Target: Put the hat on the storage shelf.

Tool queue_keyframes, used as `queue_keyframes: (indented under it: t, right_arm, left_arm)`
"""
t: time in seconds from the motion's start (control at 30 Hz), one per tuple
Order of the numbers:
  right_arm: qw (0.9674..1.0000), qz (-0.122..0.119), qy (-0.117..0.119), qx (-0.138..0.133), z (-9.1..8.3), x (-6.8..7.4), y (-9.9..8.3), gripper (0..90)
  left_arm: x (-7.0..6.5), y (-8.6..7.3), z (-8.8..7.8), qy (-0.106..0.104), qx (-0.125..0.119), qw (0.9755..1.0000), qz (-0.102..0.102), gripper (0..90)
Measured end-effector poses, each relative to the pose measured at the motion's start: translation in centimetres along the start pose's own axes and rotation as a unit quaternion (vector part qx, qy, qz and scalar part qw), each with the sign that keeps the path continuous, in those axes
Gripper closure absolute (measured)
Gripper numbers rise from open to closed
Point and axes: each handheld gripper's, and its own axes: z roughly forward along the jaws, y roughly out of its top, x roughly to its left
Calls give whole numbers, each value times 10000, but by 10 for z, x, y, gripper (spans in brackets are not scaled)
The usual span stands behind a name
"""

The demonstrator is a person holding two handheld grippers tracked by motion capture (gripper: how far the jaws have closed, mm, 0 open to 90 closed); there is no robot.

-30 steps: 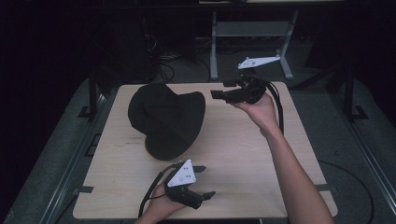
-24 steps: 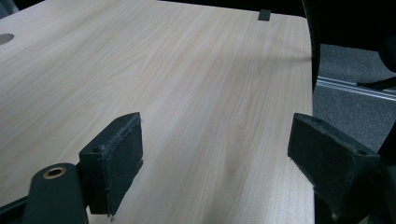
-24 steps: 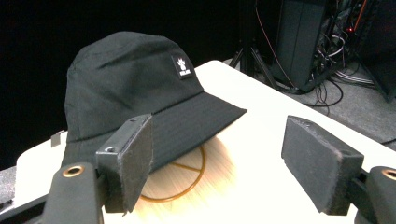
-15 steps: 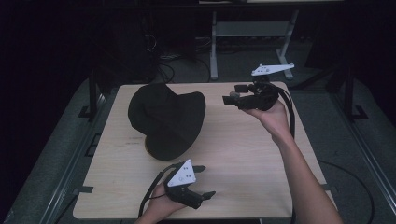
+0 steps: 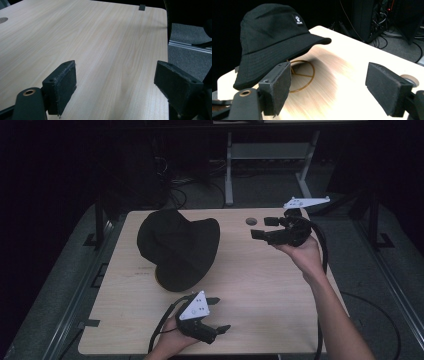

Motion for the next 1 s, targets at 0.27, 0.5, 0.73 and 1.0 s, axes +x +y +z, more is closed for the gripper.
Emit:
queue_keyframes:
  t: [0.27,0.5,0.73,1.0]
  right_arm:
    - [10000,37,-66,3,-15,-2,-14,185]
    - [9999,61,-95,-33,-32,0,-33,184]
    - [9999,111,-116,-9,-48,5,-59,181]
    - [9997,109,-120,-167,-71,15,-86,175]
  left_arm:
    - [0,0,0,5,24,10000,-5,174]
    - [0,0,0,18,31,10000,21,174]
    - [0,0,-1,35,-13,10000,37,174]
    - [-1,0,0,16,-53,10000,12,175]
